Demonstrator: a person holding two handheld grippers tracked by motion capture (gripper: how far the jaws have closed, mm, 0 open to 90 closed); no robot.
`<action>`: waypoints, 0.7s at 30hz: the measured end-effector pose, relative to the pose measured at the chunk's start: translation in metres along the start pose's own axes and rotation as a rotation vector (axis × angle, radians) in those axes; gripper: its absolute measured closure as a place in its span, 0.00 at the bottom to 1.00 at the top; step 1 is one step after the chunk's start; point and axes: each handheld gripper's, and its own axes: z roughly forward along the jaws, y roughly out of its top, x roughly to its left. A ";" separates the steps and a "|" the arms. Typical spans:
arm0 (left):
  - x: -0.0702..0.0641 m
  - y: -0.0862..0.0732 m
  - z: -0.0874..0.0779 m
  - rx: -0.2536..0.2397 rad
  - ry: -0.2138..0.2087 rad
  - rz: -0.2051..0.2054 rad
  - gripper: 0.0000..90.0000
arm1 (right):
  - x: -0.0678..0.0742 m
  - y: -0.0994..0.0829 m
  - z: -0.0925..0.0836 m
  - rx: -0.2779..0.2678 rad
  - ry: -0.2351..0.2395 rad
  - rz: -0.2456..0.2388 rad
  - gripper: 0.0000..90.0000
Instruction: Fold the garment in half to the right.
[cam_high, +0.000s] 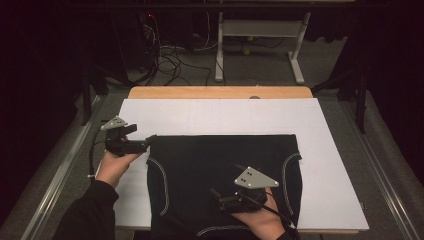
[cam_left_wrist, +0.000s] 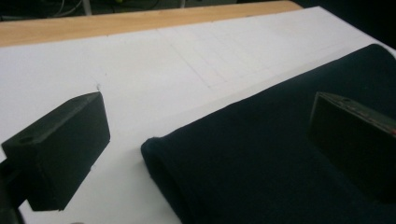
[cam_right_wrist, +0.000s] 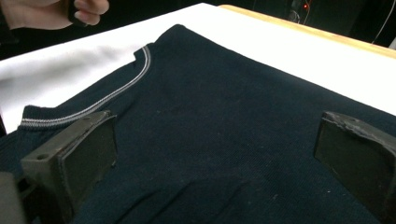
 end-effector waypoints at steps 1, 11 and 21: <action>0.003 -0.001 0.002 0.002 0.006 -0.012 0.00 | 0.001 0.000 0.001 0.002 0.003 -0.004 0.00; 0.025 -0.011 0.035 0.119 0.083 -0.094 0.00 | 0.014 -0.007 0.014 0.016 0.044 -0.014 0.00; 0.021 -0.021 0.066 0.211 0.079 -0.107 0.35 | 0.036 -0.002 0.033 0.061 0.128 -0.025 0.00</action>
